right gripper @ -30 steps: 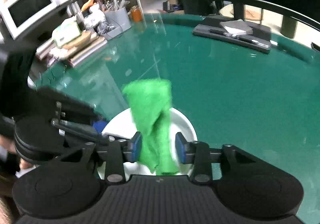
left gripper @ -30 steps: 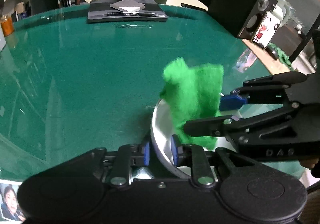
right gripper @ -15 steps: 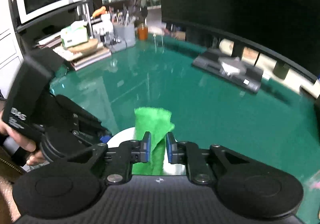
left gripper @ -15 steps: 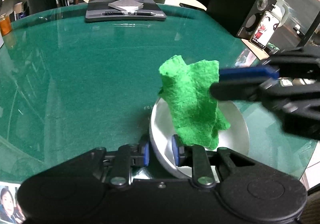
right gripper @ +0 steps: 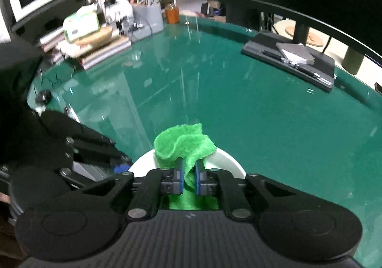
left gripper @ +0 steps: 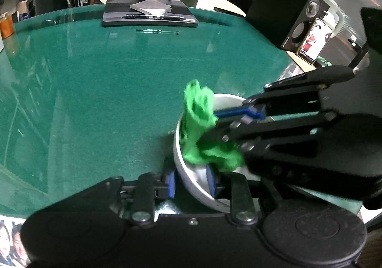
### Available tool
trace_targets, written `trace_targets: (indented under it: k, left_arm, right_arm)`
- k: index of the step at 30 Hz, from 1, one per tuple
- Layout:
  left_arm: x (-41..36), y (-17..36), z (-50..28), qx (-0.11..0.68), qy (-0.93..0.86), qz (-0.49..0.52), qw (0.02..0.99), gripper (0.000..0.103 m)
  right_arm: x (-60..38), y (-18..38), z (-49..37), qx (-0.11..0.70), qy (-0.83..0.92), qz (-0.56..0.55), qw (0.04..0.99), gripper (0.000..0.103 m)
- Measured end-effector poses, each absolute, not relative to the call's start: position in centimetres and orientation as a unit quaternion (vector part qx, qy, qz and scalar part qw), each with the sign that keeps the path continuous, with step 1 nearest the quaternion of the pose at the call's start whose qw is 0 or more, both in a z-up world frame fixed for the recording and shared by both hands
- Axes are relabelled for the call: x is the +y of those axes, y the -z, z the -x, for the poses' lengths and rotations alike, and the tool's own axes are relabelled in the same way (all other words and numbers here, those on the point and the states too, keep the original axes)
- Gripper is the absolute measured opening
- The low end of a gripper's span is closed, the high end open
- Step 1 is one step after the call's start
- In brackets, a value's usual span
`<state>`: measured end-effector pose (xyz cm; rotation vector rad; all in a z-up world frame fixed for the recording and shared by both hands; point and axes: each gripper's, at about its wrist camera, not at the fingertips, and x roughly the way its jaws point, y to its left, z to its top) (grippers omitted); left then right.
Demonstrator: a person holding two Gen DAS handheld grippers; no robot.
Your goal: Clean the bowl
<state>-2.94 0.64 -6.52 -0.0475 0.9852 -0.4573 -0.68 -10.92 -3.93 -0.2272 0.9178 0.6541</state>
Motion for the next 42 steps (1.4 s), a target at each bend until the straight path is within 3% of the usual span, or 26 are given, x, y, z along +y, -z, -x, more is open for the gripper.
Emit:
trace_targets:
  k: [14,24,42]
  left_arm:
    - [0.3,6.4,2.5,0.473,0.225,0.008,0.852,0.028]
    - [0.3,6.4,2.6,0.475,0.216,0.016,0.853,0.027]
    - [0.2,6.4,2.5,0.474,0.216,0.006,0.854,0.031]
  right_arm:
    - [-11.5,4.1,-0.3,0.474,-0.285,0.05,0.832,0.011]
    - [-11.9,3.8,0.1,0.474,-0.232,0.075,0.846,0.005]
    - [-10.1,4.0,-0.7,0.496,-0.255,0.065,0.828,0.014]
